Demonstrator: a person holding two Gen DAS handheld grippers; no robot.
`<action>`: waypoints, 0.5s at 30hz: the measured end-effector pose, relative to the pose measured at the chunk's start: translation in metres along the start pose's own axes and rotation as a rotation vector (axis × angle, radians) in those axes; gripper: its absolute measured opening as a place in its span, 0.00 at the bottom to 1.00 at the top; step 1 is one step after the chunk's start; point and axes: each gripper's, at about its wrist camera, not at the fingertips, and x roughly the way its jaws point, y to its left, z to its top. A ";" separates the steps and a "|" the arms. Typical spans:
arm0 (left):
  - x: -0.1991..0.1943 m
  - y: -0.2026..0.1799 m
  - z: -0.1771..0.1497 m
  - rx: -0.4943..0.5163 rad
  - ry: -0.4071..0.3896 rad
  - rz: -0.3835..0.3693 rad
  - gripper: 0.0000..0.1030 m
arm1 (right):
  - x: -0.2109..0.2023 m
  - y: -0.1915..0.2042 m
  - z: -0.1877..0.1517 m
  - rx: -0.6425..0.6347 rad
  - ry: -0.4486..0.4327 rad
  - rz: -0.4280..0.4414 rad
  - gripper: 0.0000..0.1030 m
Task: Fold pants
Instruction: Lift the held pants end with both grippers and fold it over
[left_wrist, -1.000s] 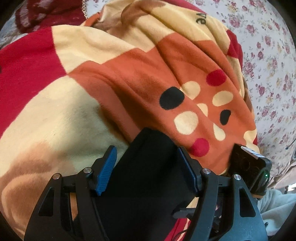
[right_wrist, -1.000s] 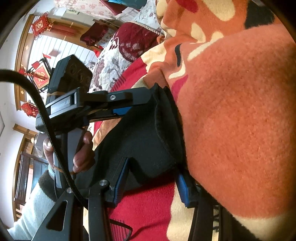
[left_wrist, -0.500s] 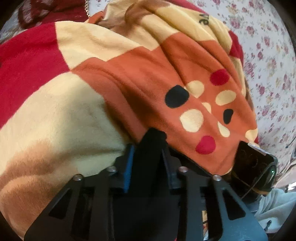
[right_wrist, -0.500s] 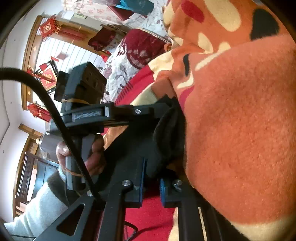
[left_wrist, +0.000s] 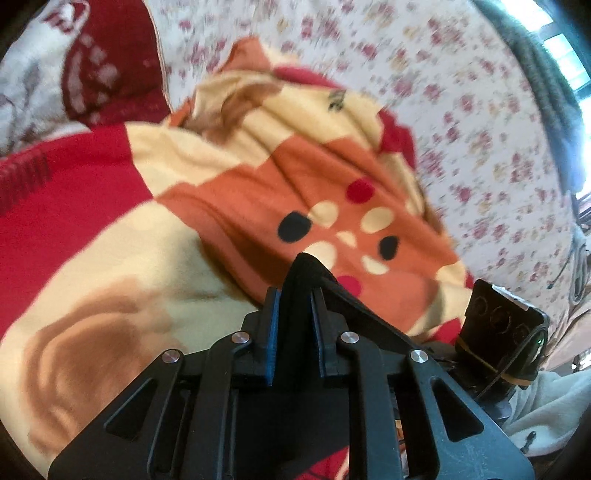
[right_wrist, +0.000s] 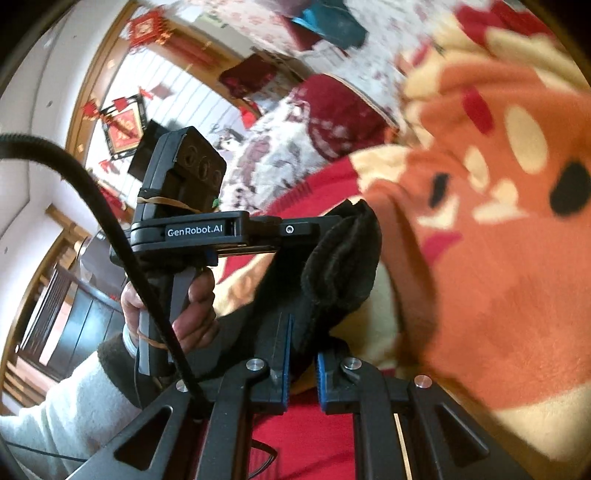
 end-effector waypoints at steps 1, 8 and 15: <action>-0.008 -0.002 0.000 0.000 -0.015 -0.001 0.14 | -0.001 0.009 0.002 -0.026 -0.004 0.008 0.10; -0.087 0.008 -0.038 -0.053 -0.159 -0.002 0.14 | 0.007 0.071 0.008 -0.168 0.014 0.085 0.10; -0.144 0.043 -0.104 -0.164 -0.261 0.044 0.14 | 0.051 0.131 -0.012 -0.315 0.121 0.143 0.10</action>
